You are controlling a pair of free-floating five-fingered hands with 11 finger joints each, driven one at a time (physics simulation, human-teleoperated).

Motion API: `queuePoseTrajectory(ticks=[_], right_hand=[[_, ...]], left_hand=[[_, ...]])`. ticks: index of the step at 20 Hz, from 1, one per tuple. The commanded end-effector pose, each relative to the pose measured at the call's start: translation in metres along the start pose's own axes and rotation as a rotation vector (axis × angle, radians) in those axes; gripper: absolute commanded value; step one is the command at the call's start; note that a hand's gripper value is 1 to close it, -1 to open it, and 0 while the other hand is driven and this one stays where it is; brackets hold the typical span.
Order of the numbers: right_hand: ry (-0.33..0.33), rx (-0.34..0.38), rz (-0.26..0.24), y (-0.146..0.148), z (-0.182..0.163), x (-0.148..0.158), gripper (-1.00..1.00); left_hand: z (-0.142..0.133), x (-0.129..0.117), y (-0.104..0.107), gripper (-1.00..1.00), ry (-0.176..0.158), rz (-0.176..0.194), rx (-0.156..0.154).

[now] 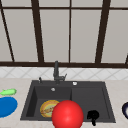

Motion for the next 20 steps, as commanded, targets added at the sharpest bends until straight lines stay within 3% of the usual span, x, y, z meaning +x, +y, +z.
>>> queuePoseTrajectory(ticks=[1, 8, 16, 20], right_hand=[[0.0, 0.0, 0.0, 0.0, 0.0, 0.0, 0.0], [0.0, 0.0, 0.0, 0.0, 0.0, 0.0, 0.0], [0.0, 0.0, 0.0, 0.0, 0.0, 0.0, 0.0], [0.0, 0.0, 0.0, 0.0, 0.0, 0.0, 0.0]], left_hand=[[0.003, -0.014, -0.01, -1.0, 0.005, 0.001, 0.004], [0.02, -0.038, -0.02, -1.0, -0.006, 0.014, 0.01], [0.038, -0.046, -0.019, -1.0, -0.006, 0.038, 0.014], [0.043, -0.068, -0.028, -1.0, -0.006, 0.025, 0.011]])
